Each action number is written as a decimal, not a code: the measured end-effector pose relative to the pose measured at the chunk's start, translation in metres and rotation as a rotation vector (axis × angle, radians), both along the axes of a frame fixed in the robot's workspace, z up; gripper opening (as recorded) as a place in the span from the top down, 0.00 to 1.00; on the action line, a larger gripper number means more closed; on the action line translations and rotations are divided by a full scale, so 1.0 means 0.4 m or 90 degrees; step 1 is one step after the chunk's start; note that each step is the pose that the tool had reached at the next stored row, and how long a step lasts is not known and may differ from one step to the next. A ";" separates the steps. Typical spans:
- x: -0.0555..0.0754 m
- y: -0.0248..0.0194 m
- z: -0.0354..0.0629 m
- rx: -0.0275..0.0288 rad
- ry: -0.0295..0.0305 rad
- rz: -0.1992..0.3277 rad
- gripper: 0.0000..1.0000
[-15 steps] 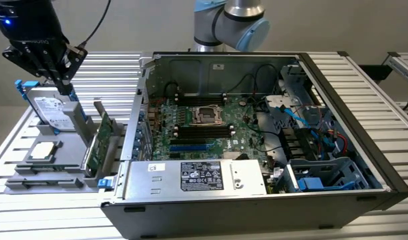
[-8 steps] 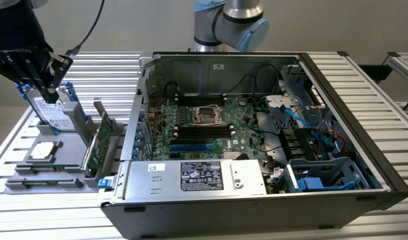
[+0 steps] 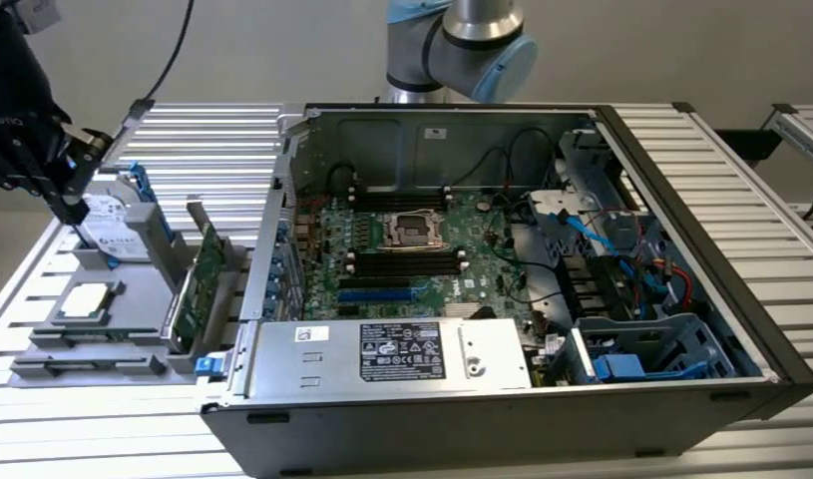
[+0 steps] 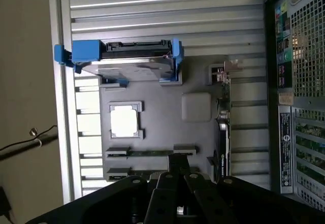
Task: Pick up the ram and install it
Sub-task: 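Reach for the ram, then pick up the ram and move it above insertion slot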
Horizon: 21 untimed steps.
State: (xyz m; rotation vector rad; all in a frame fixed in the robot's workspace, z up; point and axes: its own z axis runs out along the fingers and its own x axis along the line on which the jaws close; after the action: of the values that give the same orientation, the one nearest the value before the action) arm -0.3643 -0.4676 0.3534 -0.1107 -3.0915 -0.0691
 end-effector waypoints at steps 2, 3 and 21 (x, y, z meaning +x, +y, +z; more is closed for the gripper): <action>-0.014 -0.011 -0.003 0.0001 0.0004 0.000 0.89; -0.020 -0.017 -0.005 0.0001 0.0006 0.000 0.89; -0.043 -0.031 -0.007 0.0000 0.0012 0.000 0.89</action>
State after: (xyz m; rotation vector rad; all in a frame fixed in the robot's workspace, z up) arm -0.3816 -0.4798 0.3505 -0.1108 -3.0897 -0.0690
